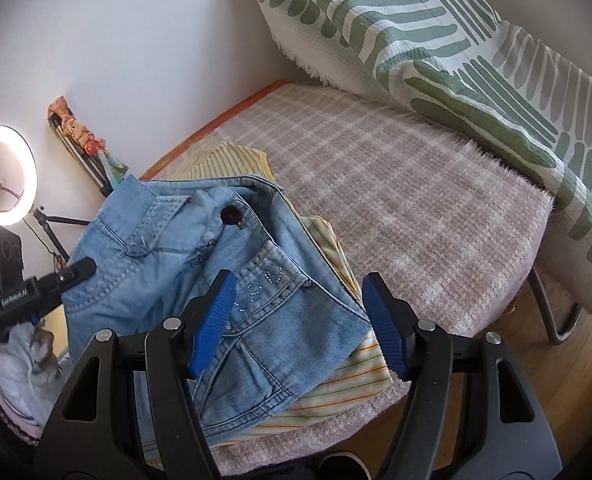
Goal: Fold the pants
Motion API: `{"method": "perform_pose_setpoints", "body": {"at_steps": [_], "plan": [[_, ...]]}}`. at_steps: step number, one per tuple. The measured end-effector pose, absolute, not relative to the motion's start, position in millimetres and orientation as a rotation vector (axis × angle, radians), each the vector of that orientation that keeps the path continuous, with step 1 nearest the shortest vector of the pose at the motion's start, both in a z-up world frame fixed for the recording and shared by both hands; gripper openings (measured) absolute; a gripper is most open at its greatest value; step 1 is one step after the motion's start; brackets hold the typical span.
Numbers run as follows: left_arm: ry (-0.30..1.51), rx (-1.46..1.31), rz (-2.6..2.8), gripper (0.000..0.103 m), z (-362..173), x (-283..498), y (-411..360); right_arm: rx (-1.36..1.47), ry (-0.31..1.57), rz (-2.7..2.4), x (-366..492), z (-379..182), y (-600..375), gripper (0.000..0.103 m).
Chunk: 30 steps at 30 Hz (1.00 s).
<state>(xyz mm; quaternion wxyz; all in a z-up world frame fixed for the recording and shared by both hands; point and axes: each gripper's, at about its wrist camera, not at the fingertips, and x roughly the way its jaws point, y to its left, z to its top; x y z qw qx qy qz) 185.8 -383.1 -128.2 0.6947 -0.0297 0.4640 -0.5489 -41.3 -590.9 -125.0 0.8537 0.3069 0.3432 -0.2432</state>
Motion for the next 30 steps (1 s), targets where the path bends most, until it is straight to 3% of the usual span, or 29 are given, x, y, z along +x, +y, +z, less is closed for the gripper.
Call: {"method": "perform_pose_setpoints", "body": {"at_steps": [12, 16, 19, 21, 24, 26, 28, 30], "plan": [[1.002, 0.207, -1.356, 0.012, -157, 85, -415, 0.78, 0.595, -0.318, -44, -115, -591, 0.069], [0.995, 0.277, -1.355, 0.012, -169, 72, -428, 0.849, 0.553, -0.174, -42, -114, -589, 0.074], [1.035, 0.316, -1.347, 0.013, -178, 69, -436, 0.849, 0.581, -0.159, -34, -121, -588, 0.087], [1.098, 0.327, -1.344, 0.016, -179, 69, -436, 0.839, 0.631, -0.202, -30, -131, -591, 0.086], [1.035, 0.32, -1.325, 0.016, -159, 72, -407, 0.759, 0.736, -0.327, -21, -147, -595, 0.07], [1.004, 0.31, -1.295, 0.016, -148, 78, -377, 0.741, 0.785, -0.368, -19, -157, -600, 0.053], [0.982, 0.33, -1.227, 0.016, -141, 84, -339, 0.741, 0.804, -0.377, -18, -164, -604, 0.045], [0.983, 0.368, -1.169, 0.016, -142, 89, -304, 0.748, 0.813, -0.373, -21, -167, -606, 0.045]]}}
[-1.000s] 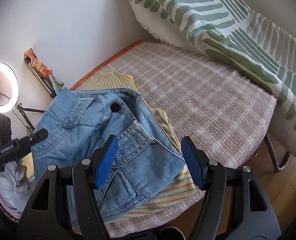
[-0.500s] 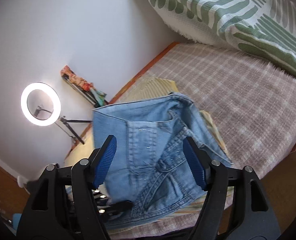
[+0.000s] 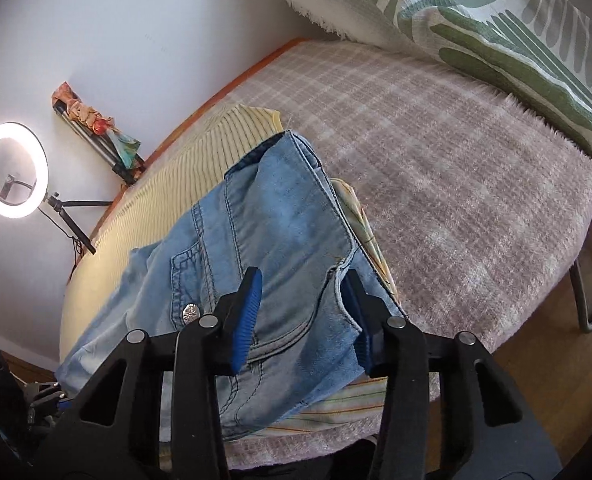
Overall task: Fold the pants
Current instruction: 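Open the left tool and bring the right tool to the waistband, then grasp the waistband edge with the right tool while the left grips the leg edge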
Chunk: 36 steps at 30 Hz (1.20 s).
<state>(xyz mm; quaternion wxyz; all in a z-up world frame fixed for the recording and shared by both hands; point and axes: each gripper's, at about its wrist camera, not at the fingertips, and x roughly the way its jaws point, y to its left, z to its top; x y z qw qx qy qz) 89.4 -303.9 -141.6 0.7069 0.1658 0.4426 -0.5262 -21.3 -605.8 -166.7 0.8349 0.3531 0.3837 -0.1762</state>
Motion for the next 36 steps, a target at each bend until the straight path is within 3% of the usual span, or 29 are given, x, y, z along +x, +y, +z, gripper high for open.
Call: {"method": "perform_pose_setpoints", "body": {"at_steps": [5, 6, 8, 12, 14, 15, 17, 19, 23, 25, 26, 36], "plan": [[1.0, 0.483, -1.025, 0.016, -157, 79, -244, 0.728, 0.839, -0.361, -21, -169, -600, 0.045], [1.012, 0.48, -1.006, 0.016, -162, 80, -235, 0.714, 0.85, -0.369, -21, -169, -598, 0.047], [1.016, 0.473, -0.972, 0.016, -169, 79, -225, 0.685, 0.867, -0.381, -20, -169, -592, 0.06], [0.964, 0.509, -0.963, 0.016, -176, 71, -228, 0.638, 0.9, -0.41, -21, -171, -584, 0.061], [0.951, 0.528, -0.988, 0.019, -179, 64, -226, 0.623, 0.92, -0.432, -17, -175, -585, 0.052], [0.95, 0.533, -1.005, 0.028, -180, 62, -232, 0.617, 0.924, -0.445, -15, -176, -586, 0.047], [0.942, 0.535, -1.019, 0.038, -184, 61, -234, 0.611, 0.927, -0.454, -12, -176, -589, 0.026], [0.943, 0.539, -1.009, 0.038, -187, 63, -237, 0.612, 0.918, -0.464, -12, -174, -591, 0.015], [0.937, 0.533, -1.014, 0.037, -190, 63, -237, 0.616, 0.898, -0.451, -9, -170, -595, 0.011], [0.905, 0.576, -1.007, 0.014, -192, 61, -238, 0.603, 0.896, -0.444, -4, -169, -595, 0.009], [0.896, 0.589, -1.013, 0.008, -192, 60, -238, 0.593, 0.896, -0.448, -2, -169, -594, 0.009], [0.882, 0.517, -1.066, 0.004, -172, 54, -223, 0.498, 0.699, -0.423, -10, -108, -578, 0.006]]}}
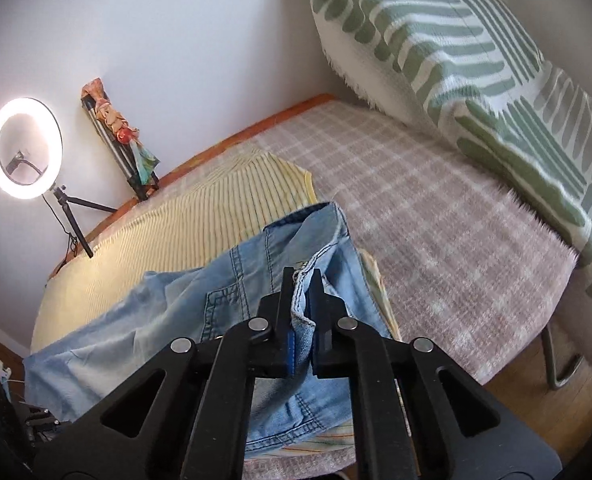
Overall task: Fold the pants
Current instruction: 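Grasp the waistband edge with the right tool while the left grips the leg edge, then open both tools and release the jeans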
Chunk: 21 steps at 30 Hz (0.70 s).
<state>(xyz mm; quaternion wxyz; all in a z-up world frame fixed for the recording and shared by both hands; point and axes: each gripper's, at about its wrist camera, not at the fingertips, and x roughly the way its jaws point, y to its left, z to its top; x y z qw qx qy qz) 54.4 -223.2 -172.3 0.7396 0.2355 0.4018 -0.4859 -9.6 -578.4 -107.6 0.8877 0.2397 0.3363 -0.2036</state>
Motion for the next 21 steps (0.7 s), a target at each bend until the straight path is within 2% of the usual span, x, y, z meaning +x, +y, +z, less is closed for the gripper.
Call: {"method": "perform_pose_setpoints", "body": {"at_steps": [9, 15, 16, 17, 19, 21], "plan": [[0.923, 0.511, -1.12, 0.003, -183, 49, -225, 0.434, 0.929, -0.533, 4, -167, -596, 0.005], [0.979, 0.479, -1.177, 0.003, -180, 45, -225, 0.412, 1.046, -0.582, -3, -185, -593, 0.006], [0.973, 0.464, -1.178, 0.003, -175, 46, -224, 0.415, 1.049, -0.596, -7, -182, -593, 0.01], [0.961, 0.446, -1.177, 0.003, -169, 47, -223, 0.414, 1.048, -0.625, -11, -179, -594, 0.025], [0.94, 0.388, -1.18, 0.008, -156, 52, -223, 0.383, 1.034, -0.695, -18, -170, -595, 0.046], [0.909, 0.317, -1.179, 0.015, -146, 60, -226, 0.375, 0.966, -0.728, -25, -152, -597, 0.047]]}}
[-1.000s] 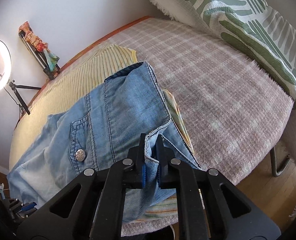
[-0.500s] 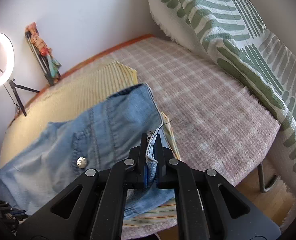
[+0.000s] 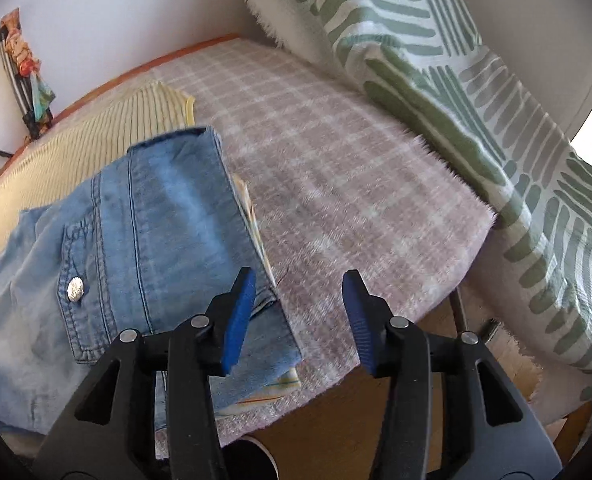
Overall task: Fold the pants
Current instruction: 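Open both tools and release the jeans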
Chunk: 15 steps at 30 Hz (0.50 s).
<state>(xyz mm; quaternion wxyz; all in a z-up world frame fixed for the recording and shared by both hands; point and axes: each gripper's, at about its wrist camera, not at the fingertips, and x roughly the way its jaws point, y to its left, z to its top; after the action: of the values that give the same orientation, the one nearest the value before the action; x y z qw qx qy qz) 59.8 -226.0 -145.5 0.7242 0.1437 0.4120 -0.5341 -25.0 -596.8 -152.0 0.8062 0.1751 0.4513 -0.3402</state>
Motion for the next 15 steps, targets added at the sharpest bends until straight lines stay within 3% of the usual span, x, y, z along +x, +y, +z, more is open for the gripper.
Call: {"method": "perform_pose_setpoints", "body": {"at_steps": [6, 15], "plan": [[0.887, 0.372, -1.166, 0.015, -164, 67, -267, 0.442, 0.812, -0.549, -3, -113, -592, 0.047], [0.954, 0.472, -1.241, 0.015, -205, 55, -299, 0.206, 0.927, -0.053, 133, -103, -529, 0.048]]}}
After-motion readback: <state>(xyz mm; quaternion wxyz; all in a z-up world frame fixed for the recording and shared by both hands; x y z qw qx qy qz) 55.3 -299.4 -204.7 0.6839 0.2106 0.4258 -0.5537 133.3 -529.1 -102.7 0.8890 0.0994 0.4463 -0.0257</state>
